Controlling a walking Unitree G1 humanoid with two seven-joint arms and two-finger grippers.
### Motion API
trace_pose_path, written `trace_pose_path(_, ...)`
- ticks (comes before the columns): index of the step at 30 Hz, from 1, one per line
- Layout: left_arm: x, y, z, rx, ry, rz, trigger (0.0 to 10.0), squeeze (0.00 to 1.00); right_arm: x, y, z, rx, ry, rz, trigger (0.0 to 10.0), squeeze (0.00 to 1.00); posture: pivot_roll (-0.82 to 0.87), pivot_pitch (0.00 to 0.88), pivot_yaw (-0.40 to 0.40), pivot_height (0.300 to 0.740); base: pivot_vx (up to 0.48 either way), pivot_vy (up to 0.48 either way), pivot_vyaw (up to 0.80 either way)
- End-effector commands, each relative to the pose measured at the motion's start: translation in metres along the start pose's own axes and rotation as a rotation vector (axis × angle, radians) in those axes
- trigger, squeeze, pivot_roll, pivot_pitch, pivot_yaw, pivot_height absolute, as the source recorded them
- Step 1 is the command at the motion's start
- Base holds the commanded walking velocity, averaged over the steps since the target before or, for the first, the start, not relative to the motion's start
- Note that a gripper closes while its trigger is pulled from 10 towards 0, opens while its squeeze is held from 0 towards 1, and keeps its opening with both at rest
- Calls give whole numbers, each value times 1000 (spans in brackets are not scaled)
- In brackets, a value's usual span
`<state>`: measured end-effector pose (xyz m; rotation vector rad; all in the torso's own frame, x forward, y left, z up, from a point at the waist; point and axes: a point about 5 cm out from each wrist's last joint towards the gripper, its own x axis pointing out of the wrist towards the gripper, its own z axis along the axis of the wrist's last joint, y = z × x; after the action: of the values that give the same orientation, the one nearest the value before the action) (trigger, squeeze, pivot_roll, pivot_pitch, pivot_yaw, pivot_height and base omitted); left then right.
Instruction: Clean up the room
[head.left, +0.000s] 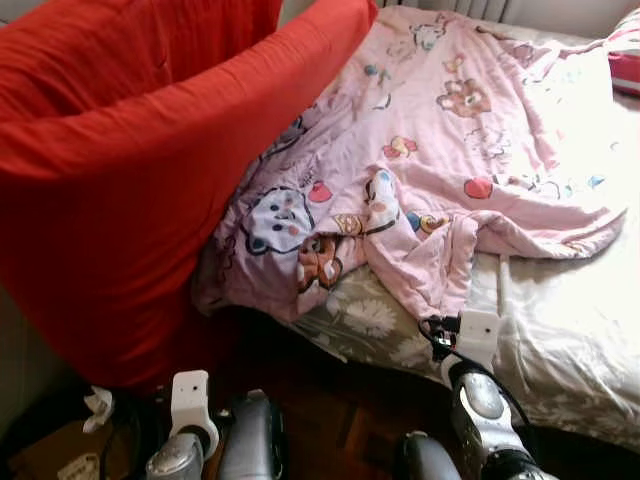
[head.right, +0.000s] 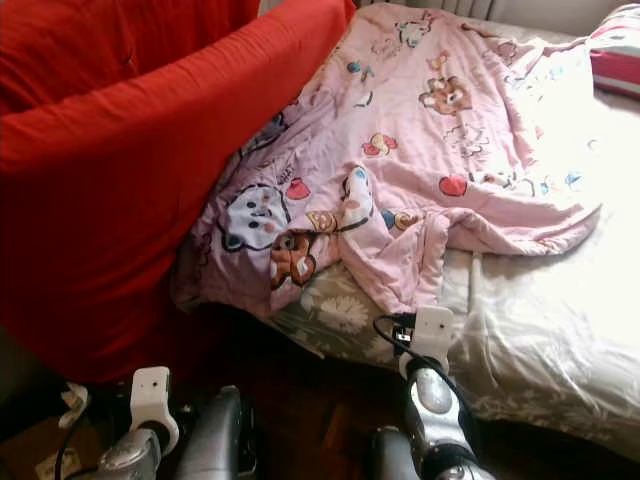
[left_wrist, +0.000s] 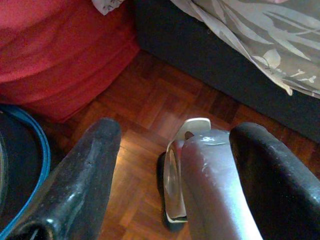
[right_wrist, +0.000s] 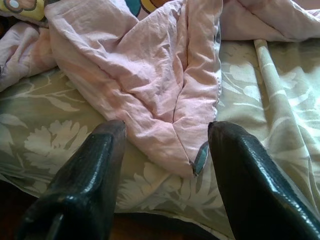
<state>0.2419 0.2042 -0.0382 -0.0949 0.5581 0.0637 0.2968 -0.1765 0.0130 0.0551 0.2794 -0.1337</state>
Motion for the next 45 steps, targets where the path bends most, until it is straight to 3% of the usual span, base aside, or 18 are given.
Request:
trace_pose_path(1,-4,3,-9,18,33,7,10000,0,-1,2,-3,-7,13,8,10000,0,-22,205,27,626,270,0,0)
trace_pose_path(45,-4,1,-7,28,18,1,10000,0,-2,2,-7,-20,39,9,10000,0,-19,184,25,626,308,0,0)
